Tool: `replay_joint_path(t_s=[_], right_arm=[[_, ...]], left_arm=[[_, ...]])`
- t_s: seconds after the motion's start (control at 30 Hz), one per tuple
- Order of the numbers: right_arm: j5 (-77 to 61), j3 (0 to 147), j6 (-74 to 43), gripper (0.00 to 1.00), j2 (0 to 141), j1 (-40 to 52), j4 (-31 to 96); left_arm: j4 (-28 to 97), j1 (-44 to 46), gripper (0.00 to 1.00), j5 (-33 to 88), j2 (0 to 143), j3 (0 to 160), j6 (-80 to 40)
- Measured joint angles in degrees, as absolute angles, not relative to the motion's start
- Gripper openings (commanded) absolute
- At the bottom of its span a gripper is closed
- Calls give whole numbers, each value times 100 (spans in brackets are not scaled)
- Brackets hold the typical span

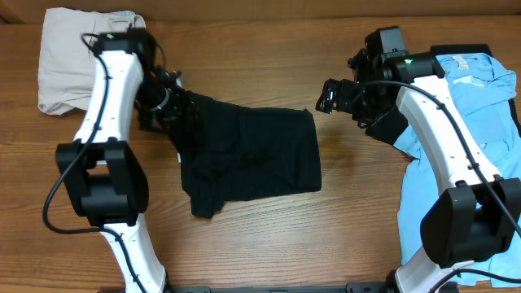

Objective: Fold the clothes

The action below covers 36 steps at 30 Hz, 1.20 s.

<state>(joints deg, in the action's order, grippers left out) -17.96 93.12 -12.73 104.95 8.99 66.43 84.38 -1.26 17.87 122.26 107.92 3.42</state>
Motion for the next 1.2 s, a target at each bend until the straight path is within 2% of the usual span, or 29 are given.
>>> replay_joint_path(t_s=[0.23, 0.67, 0.77, 0.83, 0.9, 0.97, 1.0, 1.03, 1.07, 1.1, 1.13, 1.2], right_arm=[[-1798, 9312, -1068, 100, 10495, 904, 6648], [-1800, 9312, -1024, 100, 10495, 904, 6659], [-1800, 9312, -1026, 100, 10495, 902, 6670], [-1800, 9312, -1024, 100, 10495, 904, 6667], [-1800, 9312, -1024, 92, 10495, 904, 6670], [-1800, 9312, -1035, 79, 10495, 904, 6685], [-1802, 9312, -1039, 61, 10495, 904, 6700], [-1798, 9310, -991, 49, 10495, 904, 6705], [-1798, 9286, -985, 21, 10495, 904, 6678], [-1804, 9244, -978, 9, 10490, 904, 6652], [-1804, 9170, -976, 4, 10488, 904, 6628], [-1806, 8952, -985, 4, 10484, 917, 6563]], left_arm=[[6899, 172, 98, 1575, 12223, 9756, 141], [6049, 395, 99, 854, 12018, 8471, -156], [5916, 397, 98, 821, 11922, 8311, -156], [5824, 397, 90, 797, 11865, 8213, -156], [5745, 395, 74, 744, 11821, 8132, -169], [5730, 395, 59, 652, 11808, 8079, -204], [5728, 395, 41, 637, 11806, 8071, -255], [5736, 370, 32, 591, 11806, 8049, -301], [5739, 362, 27, 591, 11806, 8042, -316], [5747, 362, 24, 561, 11806, 8029, -346], [5769, 362, 21, 569, 11806, 8016, -342], [5808, 364, 18, 578, 11808, 8005, -342]])
